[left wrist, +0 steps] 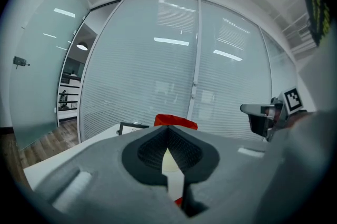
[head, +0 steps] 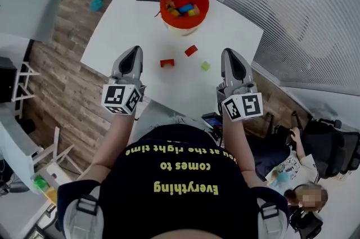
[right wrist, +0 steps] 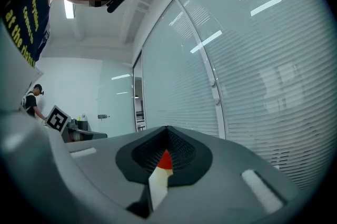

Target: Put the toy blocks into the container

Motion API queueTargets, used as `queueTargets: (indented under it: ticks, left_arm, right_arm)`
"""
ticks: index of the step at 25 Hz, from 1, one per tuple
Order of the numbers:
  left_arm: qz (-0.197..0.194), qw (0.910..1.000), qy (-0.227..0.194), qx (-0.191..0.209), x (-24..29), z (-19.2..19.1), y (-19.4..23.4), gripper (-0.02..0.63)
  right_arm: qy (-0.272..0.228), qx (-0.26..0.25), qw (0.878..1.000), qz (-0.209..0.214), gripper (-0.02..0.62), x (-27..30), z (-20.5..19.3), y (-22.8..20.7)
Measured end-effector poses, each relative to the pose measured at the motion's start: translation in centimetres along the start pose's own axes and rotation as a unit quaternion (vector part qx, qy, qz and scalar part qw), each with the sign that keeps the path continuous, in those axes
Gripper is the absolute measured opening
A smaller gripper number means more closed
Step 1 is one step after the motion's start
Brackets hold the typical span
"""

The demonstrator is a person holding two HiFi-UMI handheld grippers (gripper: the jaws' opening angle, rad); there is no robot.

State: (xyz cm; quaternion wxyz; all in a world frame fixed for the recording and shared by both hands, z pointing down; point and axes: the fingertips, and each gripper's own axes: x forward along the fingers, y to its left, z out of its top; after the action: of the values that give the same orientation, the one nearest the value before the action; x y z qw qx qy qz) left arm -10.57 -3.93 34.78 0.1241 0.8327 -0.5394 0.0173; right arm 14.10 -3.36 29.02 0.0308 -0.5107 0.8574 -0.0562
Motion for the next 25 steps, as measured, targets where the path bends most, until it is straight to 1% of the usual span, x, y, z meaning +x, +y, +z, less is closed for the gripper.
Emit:
queueTargets:
  ticks: [4,9,16,25]
  left_arm:
    - [-0.018,0.9997,0.014,0.001,1.7,-0.3,1.0,-0.001]
    - [-0.036,0.9991,0.023,-0.004,3.5,-0.7,2.1,-0.001]
    - [-0.054,0.9977,0.04,-0.006,5.5,-1.5,3.2,-0.001]
    - [-0.068,0.9959,0.06,-0.004,7.9,-2.7,4.1,-0.001]
  right_arm:
    - [0.015,0.002,1.0,-0.016,0.006,1.2,-1.2,-0.5]
    - [0.03,0.008,0.999,-0.028,0.006,2.6,-2.7,-0.7]
    - [0.056,0.007,0.998,-0.03,0.006,4.5,-4.4,-0.7]
    - [0.094,0.012,0.995,-0.022,0.006,6.7,-7.4,-0.9]
